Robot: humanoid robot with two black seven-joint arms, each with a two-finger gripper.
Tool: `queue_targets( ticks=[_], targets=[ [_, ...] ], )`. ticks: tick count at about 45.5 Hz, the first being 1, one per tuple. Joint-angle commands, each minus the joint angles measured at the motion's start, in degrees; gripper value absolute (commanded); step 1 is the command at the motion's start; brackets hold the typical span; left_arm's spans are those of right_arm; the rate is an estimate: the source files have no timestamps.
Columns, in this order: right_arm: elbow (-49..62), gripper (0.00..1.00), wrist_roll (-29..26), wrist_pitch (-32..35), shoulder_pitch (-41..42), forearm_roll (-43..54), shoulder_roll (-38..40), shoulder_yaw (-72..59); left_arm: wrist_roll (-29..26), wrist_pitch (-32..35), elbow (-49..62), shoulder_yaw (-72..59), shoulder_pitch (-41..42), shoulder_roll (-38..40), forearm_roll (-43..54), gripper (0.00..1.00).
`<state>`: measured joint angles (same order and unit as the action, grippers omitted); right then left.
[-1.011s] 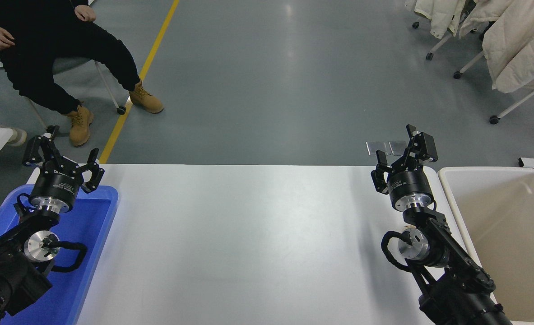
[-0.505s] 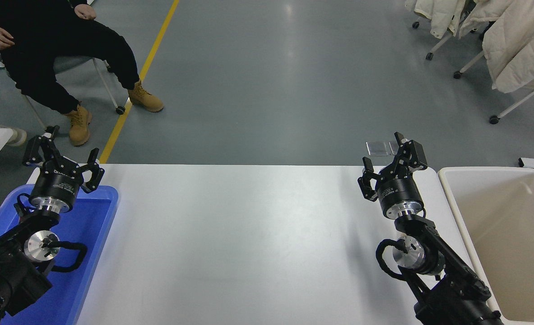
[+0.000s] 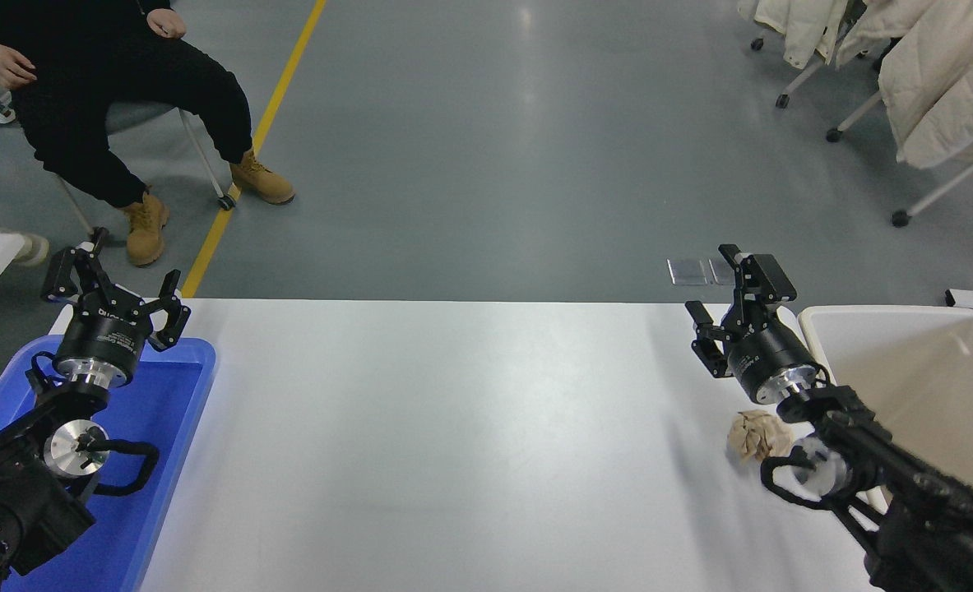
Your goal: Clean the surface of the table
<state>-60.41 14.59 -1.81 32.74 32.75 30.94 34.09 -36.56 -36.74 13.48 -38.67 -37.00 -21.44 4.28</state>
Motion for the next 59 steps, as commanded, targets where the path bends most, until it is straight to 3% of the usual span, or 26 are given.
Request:
queue_targets(
  ticks=[1,15,25,43,59],
  targets=[
    [-7.87,1.0,-14.84,4.7,9.36,-0.93,14.14,-16.33,0.0,0.0,-0.03,0.0,0.0,0.0,-0.06,1.0],
    [-12.27,1.0,-26.97,8.13,20.78,-16.56,19.95,-32.94,0.0,0.0,0.06,0.0,0.0,0.0,-0.06,1.0],
    [-11.92,1.0,-30.58,6.9,20.88,-29.14,18.11,-34.62,0.0,0.0,-0.03,0.0,0.0,0.0,-0.06,1.0],
    [-0.94,1.0,-32.69,5.06,18.95,-30.99,9.49,-34.8,0.0,0.0,0.06,0.0,0.0,0.0,-0.06,1.0],
    [5.92,1.0,-33.57,5.94,17.45,-30.81,7.38,-35.85,0.0,0.0,-0.03,0.0,0.0,0.0,0.02,1.0]
  ],
)
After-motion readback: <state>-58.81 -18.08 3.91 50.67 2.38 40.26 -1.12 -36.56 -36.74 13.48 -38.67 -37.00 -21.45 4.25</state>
